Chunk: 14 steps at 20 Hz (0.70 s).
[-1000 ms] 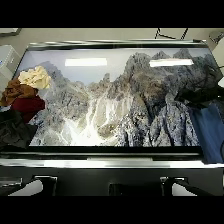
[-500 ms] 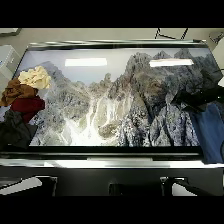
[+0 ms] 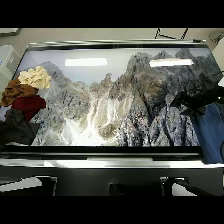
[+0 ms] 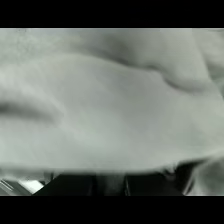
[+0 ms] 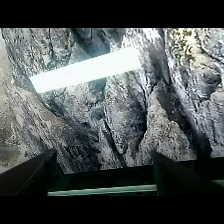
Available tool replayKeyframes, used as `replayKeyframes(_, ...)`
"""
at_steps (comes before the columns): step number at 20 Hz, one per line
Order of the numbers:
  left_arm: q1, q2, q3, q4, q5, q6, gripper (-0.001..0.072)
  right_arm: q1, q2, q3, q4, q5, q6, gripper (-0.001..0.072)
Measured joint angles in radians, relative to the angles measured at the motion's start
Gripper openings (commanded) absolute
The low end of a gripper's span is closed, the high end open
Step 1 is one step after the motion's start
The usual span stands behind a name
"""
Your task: Fold the clothes and pants, and hang the long-sleeved shirts on hangers.
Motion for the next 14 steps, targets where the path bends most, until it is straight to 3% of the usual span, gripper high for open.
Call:
replayKeyframes(3,-0.003,0.122,0.086,-0.009,-0.027,-0.023,0.0024,0.0,0.0,0.0,-0.002,0.004,0.0,0.067)
replayKeyframes(8,-0.109,0.463,0.18,-0.161,0.065,-0.102,0.0024,0.0,0.0,0.0,-0.003,-0.013,0.0,0.067)
replayKeyframes(10,-0.245,0.595,0.182,-0.227,0.095,-0.116,0.0024,0.0,0.0,0.0,-0.003,-0.013,-0.01,0.0671)
replayKeyframes(14,-0.706,0.733,0.112,-0.325,0.202,-0.13,0.0024,0.0,0.002,0.0,0.003,0.006,-0.039,0.0672)
